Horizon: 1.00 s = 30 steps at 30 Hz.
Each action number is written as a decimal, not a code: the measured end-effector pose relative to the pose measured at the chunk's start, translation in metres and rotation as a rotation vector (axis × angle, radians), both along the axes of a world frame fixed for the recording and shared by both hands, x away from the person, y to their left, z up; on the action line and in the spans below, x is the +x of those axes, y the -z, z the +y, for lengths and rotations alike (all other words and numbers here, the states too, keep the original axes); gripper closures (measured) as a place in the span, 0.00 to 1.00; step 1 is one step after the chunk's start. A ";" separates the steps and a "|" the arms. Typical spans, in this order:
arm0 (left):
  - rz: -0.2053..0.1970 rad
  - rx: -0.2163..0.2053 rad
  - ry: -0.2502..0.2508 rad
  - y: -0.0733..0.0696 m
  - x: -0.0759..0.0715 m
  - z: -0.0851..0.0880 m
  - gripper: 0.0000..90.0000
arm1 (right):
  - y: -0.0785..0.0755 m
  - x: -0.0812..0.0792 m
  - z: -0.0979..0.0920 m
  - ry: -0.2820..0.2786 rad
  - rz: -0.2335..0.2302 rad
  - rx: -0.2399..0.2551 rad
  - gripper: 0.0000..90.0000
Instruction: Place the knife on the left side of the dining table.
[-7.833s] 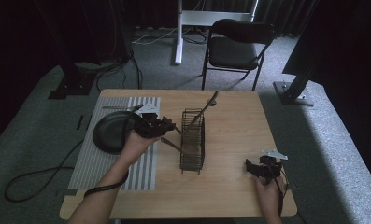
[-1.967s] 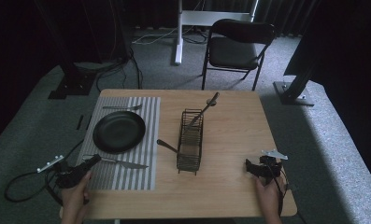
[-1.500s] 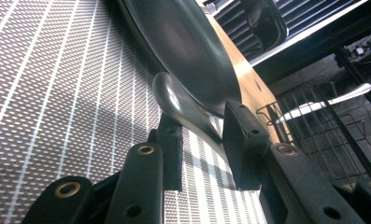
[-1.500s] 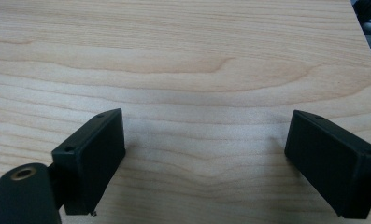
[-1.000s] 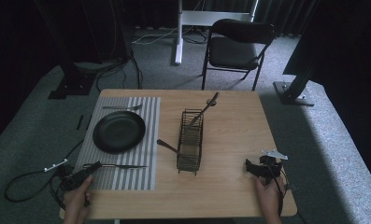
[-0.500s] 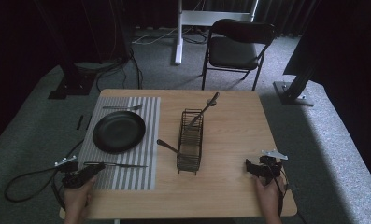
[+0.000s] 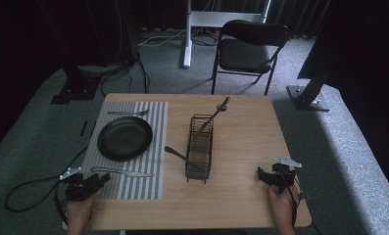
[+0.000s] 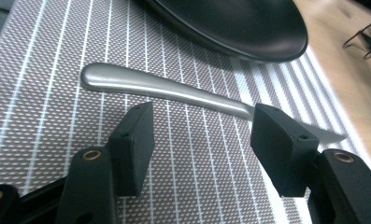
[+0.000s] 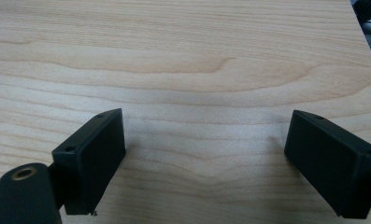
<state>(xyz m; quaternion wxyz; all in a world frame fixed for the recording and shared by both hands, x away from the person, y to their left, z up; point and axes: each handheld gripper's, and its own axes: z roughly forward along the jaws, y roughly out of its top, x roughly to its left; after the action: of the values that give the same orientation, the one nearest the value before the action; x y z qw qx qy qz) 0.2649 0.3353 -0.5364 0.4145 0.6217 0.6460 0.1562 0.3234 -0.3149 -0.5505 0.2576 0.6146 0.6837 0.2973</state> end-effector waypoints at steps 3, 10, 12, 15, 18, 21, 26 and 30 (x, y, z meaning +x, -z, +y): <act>-0.019 0.121 0.015 -0.002 -0.008 -0.012 0.42 | 0.000 0.000 0.000 0.000 0.000 0.000 0.13; -0.048 0.190 0.008 -0.005 -0.017 -0.017 0.36 | 0.000 0.000 0.000 0.000 0.000 0.000 0.13; -0.048 0.197 0.007 -0.005 -0.018 -0.017 0.33 | 0.000 0.000 0.000 0.000 0.000 0.000 0.13; -0.034 0.208 0.017 -0.002 -0.020 -0.018 0.30 | 0.000 0.000 0.000 0.000 0.000 0.000 0.13; -0.037 0.222 0.017 -0.002 -0.022 -0.019 0.30 | 0.000 0.000 0.000 0.000 0.000 0.000 0.13; -0.039 0.247 0.024 -0.002 -0.024 -0.020 0.19 | 0.000 0.000 0.000 0.000 0.000 0.000 0.13; -0.036 0.270 0.037 -0.002 -0.027 -0.023 0.11 | 0.000 0.000 0.000 0.000 0.000 0.000 0.13; -0.020 0.290 0.051 -0.001 -0.027 -0.025 0.02 | 0.000 0.000 0.000 0.000 0.000 0.000 0.13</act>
<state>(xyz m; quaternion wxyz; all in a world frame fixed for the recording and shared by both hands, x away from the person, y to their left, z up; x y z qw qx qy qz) 0.2375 0.3098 -0.5352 0.3307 0.6896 0.5964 0.2437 0.3234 -0.3149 -0.5505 0.2576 0.6146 0.6837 0.2973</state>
